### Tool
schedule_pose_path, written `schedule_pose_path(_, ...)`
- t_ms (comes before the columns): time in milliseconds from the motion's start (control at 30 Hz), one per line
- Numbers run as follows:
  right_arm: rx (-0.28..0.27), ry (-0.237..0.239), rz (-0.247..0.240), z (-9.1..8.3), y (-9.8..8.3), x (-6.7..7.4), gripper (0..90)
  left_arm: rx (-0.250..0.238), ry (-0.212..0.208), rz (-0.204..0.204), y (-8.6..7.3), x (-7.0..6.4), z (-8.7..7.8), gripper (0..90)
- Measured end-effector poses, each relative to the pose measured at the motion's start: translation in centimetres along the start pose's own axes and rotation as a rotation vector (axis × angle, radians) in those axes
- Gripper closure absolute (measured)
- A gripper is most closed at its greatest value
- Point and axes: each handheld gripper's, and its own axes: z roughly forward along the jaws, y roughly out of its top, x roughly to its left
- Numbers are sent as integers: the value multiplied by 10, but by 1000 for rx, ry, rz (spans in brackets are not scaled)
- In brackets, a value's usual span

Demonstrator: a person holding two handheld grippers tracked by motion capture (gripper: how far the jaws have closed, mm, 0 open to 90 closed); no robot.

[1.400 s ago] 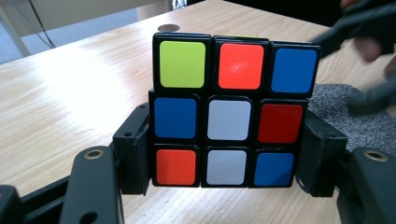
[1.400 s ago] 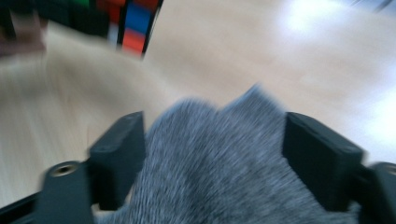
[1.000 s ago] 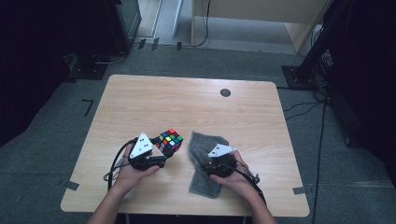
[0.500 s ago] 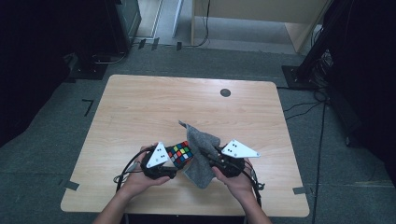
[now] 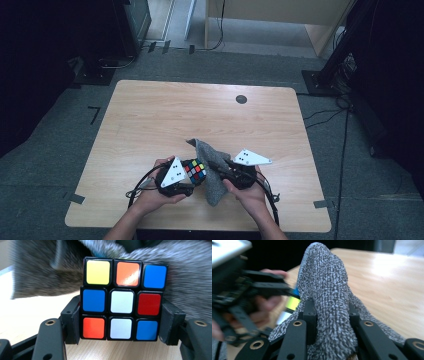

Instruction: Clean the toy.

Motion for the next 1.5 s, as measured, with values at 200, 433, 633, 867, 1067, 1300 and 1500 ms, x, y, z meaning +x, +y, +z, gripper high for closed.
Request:
schedule_pose_path(200,-12,-88,24,-8,2,-10,714,-10,-6,-10,1,3,-2,339)
schedule_pose_path(433,-81,43,-22,-14,16,17,708,14,-10,7,0,0,2,339)
schedule_pose_path(633,-34,35,25,-1,4,9,707,-19,-1,17,1,1,-4,339)
schedule_pose_path(867,-7,-86,65,-4,1,-10,708,-27,6,2,1,5,-6,339)
schedule_pose_path(1067,-78,42,7,-9,12,17,694,-5,12,11,0,4,-3,340)
schedule_pose_path(1300,-25,-64,22,-3,3,1,697,-67,7,-21,3,8,-12,339)
schedule_pose_path(1500,3,-39,133,-2,-6,-21,705,-133,-6,-86,4,18,-21,340)
